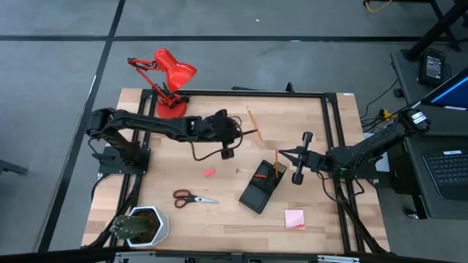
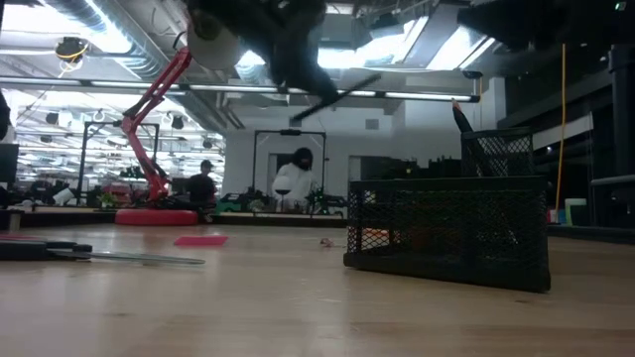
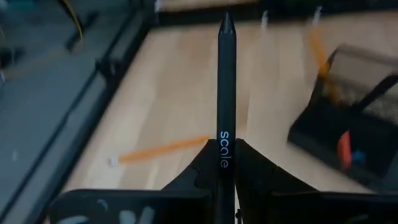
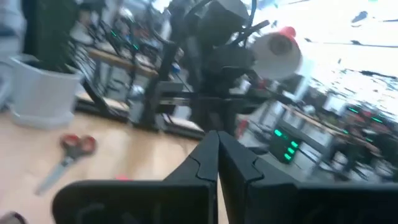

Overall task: Pick and place office supplies into organizer
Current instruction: Put the pen into the desk organizer

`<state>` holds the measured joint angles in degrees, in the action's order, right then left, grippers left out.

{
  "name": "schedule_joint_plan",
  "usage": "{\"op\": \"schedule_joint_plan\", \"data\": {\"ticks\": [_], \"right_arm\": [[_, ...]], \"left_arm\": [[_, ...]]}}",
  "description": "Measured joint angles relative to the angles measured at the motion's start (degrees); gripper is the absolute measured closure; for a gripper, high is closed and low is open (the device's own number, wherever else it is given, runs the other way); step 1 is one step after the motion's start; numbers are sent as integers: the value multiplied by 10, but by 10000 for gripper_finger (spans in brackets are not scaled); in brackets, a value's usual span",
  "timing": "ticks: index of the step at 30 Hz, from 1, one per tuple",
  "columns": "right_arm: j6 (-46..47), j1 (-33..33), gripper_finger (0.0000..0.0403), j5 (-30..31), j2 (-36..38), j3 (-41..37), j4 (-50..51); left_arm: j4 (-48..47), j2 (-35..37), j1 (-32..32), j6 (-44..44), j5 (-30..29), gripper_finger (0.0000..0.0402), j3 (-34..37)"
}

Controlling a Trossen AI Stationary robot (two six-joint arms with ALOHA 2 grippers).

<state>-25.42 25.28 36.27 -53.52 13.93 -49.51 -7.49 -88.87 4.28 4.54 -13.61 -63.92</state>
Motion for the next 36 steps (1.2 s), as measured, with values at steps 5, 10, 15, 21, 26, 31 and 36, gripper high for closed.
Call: {"op": "schedule_joint_plan", "data": {"ticks": [5,10,15,21,26,31,36], "right_arm": [[44,0,391,-31,0,11,-3],[85,0,391,-50,-10,38,45],[101,0,391,-53,-42,63,77],[84,0,386,-53,-79,98,78],[42,0,349,-25,-87,124,78],[41,0,302,-25,-90,144,77],[39,0,268,-45,-121,175,77]], "left_arm": [[58,8,-17,31,14,376,0],[119,8,-29,49,61,376,0],[158,9,-44,62,62,377,0],[197,7,-64,70,73,377,0],[226,7,-77,81,93,377,0],[236,6,-84,81,130,377,0],[260,5,-93,82,151,377,0]]}}
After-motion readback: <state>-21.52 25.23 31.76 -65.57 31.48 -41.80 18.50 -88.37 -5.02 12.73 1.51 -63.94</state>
